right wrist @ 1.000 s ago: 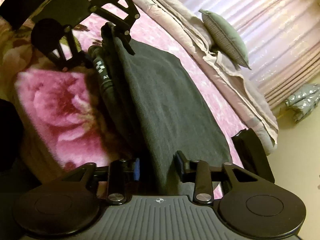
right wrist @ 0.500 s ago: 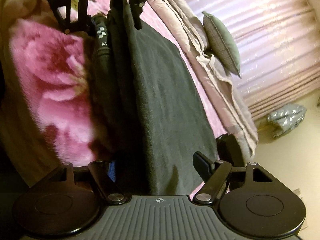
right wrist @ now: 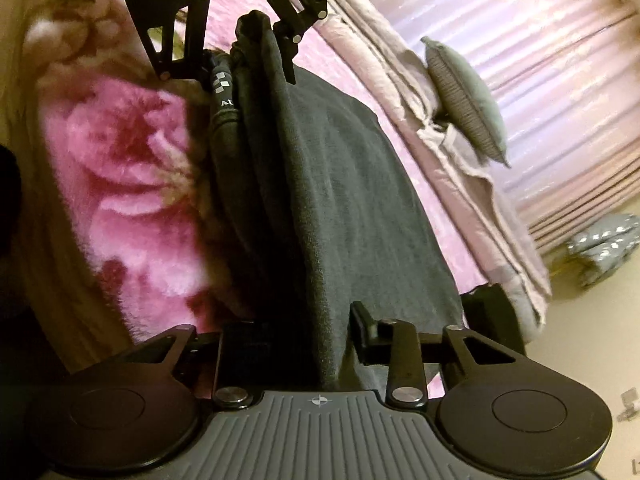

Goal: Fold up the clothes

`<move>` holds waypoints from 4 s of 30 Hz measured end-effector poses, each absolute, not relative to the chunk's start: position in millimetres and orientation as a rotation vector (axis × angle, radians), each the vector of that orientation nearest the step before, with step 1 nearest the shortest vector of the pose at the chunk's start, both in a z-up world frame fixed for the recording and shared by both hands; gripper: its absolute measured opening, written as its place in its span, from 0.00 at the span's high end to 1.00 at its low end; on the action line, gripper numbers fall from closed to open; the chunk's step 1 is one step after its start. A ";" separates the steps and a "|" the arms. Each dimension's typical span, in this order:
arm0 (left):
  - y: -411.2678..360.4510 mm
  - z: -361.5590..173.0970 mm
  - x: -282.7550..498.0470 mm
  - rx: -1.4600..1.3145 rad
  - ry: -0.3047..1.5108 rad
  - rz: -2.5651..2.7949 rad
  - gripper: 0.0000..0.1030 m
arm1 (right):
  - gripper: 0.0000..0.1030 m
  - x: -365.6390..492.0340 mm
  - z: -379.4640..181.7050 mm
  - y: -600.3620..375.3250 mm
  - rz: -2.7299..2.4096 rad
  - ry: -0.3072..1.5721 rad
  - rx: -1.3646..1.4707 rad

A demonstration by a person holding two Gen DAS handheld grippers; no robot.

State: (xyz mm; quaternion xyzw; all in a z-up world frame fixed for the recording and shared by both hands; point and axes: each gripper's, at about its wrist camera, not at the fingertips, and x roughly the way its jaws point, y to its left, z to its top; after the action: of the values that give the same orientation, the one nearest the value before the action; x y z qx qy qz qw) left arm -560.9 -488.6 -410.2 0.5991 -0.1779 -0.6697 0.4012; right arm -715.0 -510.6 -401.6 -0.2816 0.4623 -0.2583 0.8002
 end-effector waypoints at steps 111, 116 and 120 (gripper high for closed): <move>-970.2 -389.7 -745.6 1.516 -0.455 -1.841 0.68 | 0.83 -923.3 -304.8 -983.6 -0.639 1.254 -0.335; -966.7 -376.0 -731.9 1.530 -0.353 -1.843 0.64 | 0.73 -936.1 -291.2 -981.1 -0.653 1.237 -0.237; -957.2 -343.8 -709.9 1.470 -0.166 -1.827 0.65 | 0.71 -952.4 -265.0 -977.4 -0.689 1.197 -0.100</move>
State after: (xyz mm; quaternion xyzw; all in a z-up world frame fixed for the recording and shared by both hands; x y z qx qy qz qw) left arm -709.9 -957.2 -343.8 0.5770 -0.0653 -0.7172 0.3853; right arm -952.4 -977.4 -265.0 -0.0461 0.5519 -0.3175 0.7697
